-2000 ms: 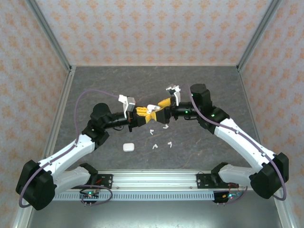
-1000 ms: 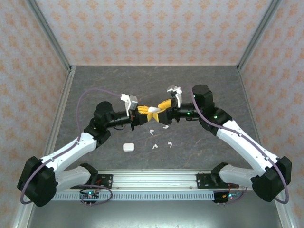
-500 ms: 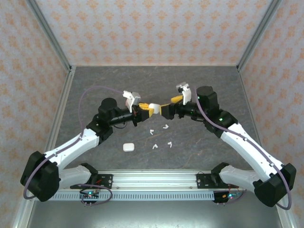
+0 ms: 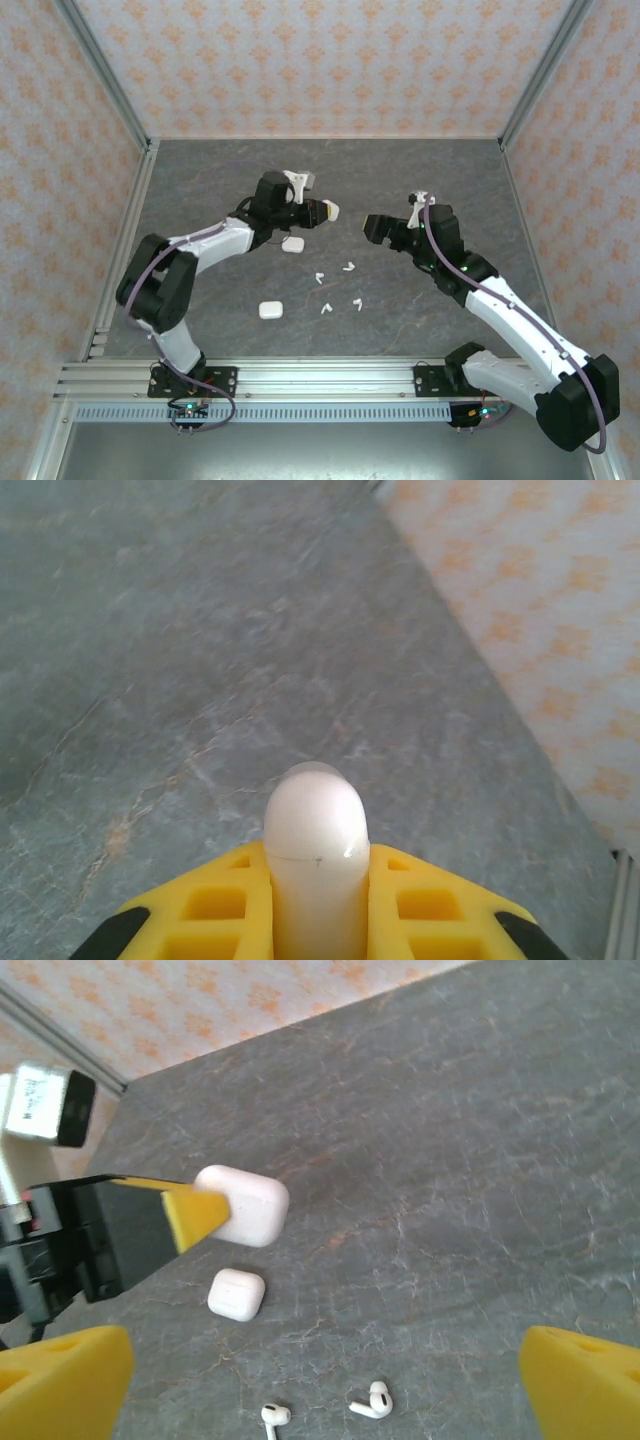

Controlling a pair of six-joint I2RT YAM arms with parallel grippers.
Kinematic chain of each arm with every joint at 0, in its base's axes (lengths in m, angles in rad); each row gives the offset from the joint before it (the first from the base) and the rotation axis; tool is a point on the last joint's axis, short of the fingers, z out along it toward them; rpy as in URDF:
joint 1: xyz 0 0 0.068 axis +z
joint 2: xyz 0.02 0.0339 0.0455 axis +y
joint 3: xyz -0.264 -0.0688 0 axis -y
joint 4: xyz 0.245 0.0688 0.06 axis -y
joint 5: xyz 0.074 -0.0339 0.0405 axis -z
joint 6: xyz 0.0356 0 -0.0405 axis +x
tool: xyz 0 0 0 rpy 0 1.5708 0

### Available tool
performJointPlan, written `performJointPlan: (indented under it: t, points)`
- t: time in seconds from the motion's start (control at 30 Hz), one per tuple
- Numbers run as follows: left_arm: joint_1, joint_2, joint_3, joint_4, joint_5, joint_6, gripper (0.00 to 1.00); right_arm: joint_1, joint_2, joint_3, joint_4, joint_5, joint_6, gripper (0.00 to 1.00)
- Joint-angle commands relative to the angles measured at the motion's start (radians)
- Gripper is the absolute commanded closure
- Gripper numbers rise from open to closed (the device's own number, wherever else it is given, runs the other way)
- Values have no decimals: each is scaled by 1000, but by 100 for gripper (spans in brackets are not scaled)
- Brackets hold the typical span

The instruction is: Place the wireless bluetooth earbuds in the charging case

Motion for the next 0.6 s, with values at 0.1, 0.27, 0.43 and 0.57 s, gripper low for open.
performJointPlan:
  t: [0.1,0.27,0.43,0.57]
  points:
    - [3,125,133,-58,-79,-89,100,-1,-4,-9,71,45,58,1]
    - [2,226,187,-64,-102,-130,98,-1,-4,-9,64,47,53,1]
    - [2,285,219,-72,-114,-144,95,-1,-3,-10,54,51,47,1]
    - [2,303,225,-81,-126,-146,89,-1,-2,-4,41,51,43,1]
